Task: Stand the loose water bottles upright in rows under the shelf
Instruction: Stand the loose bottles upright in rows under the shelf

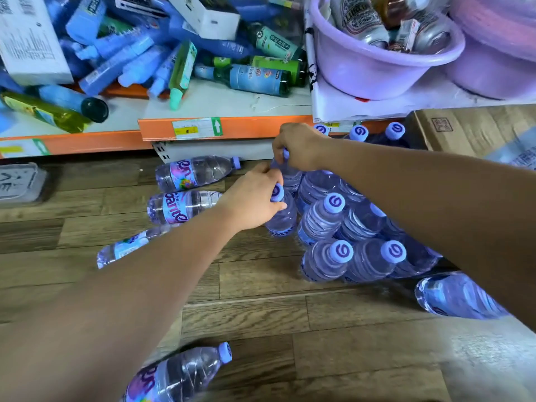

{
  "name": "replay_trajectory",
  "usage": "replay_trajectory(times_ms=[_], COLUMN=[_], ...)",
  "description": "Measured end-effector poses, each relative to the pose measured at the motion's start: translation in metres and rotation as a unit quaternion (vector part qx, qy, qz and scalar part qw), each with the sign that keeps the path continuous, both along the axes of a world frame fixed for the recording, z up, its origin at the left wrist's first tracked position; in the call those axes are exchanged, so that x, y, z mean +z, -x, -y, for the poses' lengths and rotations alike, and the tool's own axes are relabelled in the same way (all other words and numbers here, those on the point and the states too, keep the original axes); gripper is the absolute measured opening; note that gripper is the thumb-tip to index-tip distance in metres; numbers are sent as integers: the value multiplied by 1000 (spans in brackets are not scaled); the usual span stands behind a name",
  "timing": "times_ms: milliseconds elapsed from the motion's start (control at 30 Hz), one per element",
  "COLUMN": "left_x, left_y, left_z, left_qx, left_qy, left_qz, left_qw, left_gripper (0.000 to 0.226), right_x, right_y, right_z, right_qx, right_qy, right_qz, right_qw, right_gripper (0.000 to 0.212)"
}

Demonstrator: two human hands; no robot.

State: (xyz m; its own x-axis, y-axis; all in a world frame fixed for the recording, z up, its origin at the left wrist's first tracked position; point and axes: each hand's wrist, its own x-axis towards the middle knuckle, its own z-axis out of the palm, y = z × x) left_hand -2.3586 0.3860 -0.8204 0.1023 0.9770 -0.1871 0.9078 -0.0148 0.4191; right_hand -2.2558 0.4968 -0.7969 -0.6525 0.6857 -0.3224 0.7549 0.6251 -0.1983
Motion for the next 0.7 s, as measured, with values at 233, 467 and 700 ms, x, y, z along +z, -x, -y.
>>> replay_trajectory(times_ms=[233,467,700], left_x=[-1,3,3], left_y=[-8,-12,-22], left_z=[-10,-18,-27], left_qx=[20,25,29], left_qy=[1,3,15], left_qz=[-7,3,14], left_qw=[1000,1000,999], left_gripper=[41,43,47], right_x=[1,1,5], right_y=[-4,-1,-2], right_z=[-4,-8,-10], right_qx=[9,11,-20], right_qy=[6,-1,3], right_qz=[-15,3,-5], right_qw=[1000,1000,1000], right_gripper=[32,39,42])
